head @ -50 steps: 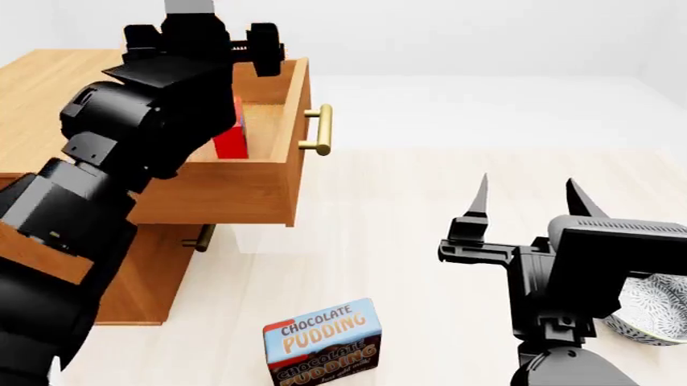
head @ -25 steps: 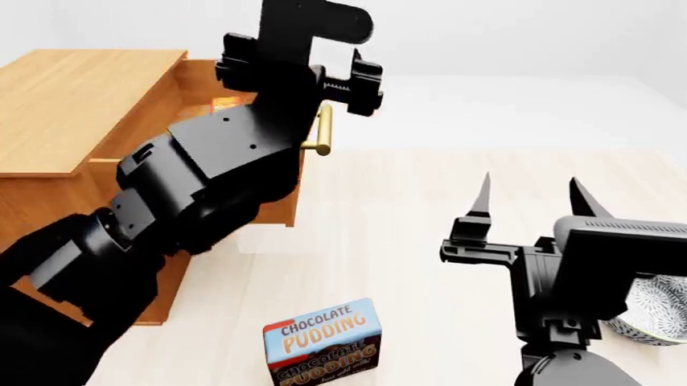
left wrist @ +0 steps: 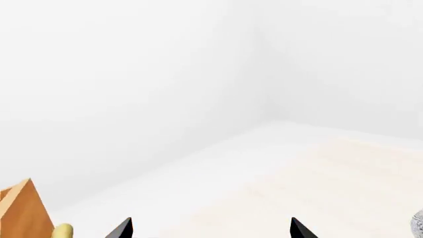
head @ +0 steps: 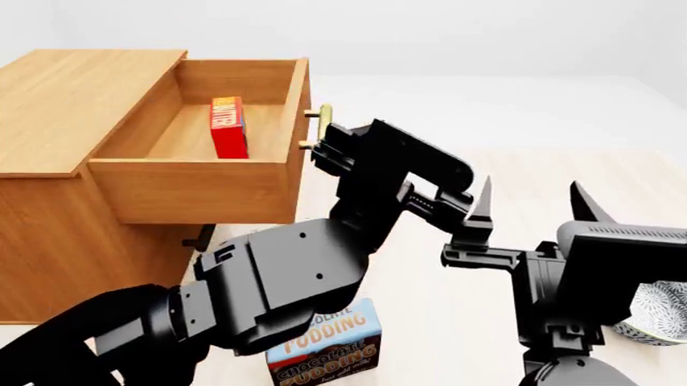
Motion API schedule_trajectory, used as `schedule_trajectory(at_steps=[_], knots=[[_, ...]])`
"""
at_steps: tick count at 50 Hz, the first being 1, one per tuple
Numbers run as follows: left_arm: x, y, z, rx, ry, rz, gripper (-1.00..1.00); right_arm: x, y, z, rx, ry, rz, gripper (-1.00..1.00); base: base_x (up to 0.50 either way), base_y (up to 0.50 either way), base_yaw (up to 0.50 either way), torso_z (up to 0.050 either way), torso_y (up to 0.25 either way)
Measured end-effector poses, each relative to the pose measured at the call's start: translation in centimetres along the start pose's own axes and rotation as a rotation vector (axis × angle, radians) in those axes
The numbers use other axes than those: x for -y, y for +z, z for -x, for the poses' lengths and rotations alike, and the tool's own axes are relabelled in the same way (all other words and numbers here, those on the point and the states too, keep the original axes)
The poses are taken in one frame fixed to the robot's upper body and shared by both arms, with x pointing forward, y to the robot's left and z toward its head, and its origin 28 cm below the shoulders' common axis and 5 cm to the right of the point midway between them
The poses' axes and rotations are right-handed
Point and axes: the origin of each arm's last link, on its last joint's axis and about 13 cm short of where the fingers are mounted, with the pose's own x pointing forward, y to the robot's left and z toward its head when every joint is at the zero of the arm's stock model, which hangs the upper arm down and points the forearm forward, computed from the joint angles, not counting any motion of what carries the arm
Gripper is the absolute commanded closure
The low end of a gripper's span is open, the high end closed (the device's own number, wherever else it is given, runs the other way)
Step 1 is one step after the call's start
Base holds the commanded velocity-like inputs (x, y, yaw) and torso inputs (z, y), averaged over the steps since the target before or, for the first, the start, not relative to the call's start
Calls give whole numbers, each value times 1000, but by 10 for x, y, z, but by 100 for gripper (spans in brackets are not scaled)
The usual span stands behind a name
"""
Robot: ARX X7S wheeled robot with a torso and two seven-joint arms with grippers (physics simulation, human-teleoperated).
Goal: Put the butter at the back in the top drawer of the cabinet and close it.
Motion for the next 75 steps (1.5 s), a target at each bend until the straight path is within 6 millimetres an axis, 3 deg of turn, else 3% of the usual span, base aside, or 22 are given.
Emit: schedule_trajectory(at_steps=[14, 36, 41, 55, 75], knots=[[4, -23, -5, -27, -21, 51, -100, 0, 0, 3, -2, 5, 2, -100, 0, 0, 0, 0, 0], [-44, -77, -41, -145, 183, 29, -100, 3, -1, 5, -9, 0, -2, -100, 0, 0, 0, 0, 0], [-43, -80, -42, -136, 187, 4, -100, 3, -2, 5, -12, -1, -5, -100, 16, 0, -2, 0, 0], [-62, -83, -31, -148, 225, -8, -100, 3, -1, 5, -14, 1, -9, -100, 13, 0, -1, 1, 0], [-138, -90, 6, -232, 422, -30, -100, -1, -2, 5, -21, 8, -3, -100, 13, 0, -3, 1, 0]])
